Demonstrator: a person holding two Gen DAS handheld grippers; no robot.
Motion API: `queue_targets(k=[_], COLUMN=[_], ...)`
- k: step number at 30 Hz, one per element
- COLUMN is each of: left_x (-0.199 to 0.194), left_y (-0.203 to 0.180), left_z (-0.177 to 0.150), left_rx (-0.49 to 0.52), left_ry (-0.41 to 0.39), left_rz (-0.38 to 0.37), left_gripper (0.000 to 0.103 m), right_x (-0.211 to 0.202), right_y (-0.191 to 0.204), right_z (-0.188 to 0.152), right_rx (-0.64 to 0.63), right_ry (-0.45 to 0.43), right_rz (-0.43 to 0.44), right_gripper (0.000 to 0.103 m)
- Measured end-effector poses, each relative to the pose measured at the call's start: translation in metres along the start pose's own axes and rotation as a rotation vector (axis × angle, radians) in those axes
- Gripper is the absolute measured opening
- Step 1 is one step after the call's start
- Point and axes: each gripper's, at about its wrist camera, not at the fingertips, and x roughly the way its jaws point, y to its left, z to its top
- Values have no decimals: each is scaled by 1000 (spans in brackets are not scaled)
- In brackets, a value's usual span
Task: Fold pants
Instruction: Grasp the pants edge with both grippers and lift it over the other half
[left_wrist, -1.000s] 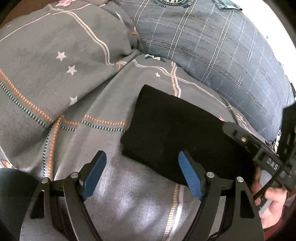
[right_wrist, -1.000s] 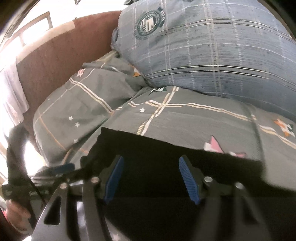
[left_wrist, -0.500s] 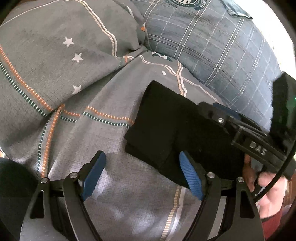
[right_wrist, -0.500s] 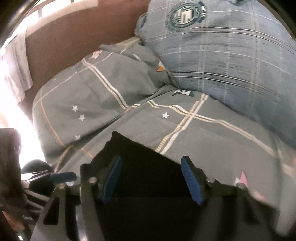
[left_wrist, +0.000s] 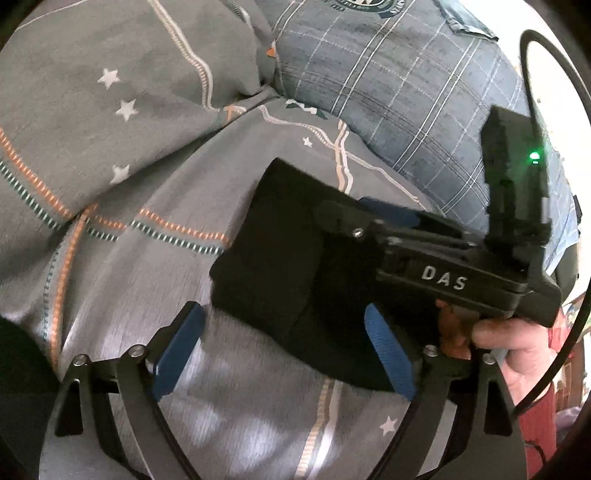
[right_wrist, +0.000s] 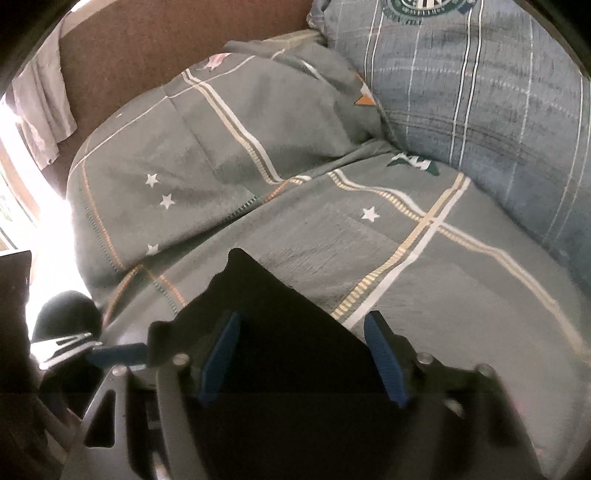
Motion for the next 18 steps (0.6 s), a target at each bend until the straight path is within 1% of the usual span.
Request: queue_targets(k=[1,2,3,4,5,6,7,9,11,13,15,17,18], left_x=[0,0,-1,-3,-6,-11,-18,-37,-58,-78,-92,-95,-93], left_y=[1,2,3,4,5,4,0,-20,-43,-71,-105,-137,-157], left_z=[1,2,2,4,6,8,9,11,12,12,7,0,-6], left_rx=[3,3,5,11,15,17,32,112,187,262,350,430,477], left_ry=[-11,-25,-37,-44,-50,-59,-78,-132,-183,-226,-249,-250,-235], left_rz=[-9,-16,-1,4,-12,-39,-56,-69,-108,-174,-253,-329,-368], left_gripper=[88,76,49,37,28,22,20,18,16,15,13,11,11], right_x=[2,4,4,2,-1,-10,-16,-37,-69,-102,-139,-181,-195], right_y=[-2,-3,-3,-1,0,0,0,-2,-9,-22,-44,-59,-66], right_z=[-1,-2,-2,-2,-2,-2,-1,-2,-4,-10,-24,-43,-52], right_rx=[15,25,26,21,16,21,32,53,80,112,152,207,230], right_ry=[1,3,-1,-11,-21,-44,-67,-126,-204,-275,-354,-427,-450], right_rz=[11,19,24,23,22,31,41,55,61,64,67,56,37], right_gripper=[67,54,46,42,31,22,18,14,12,11,11,10,9])
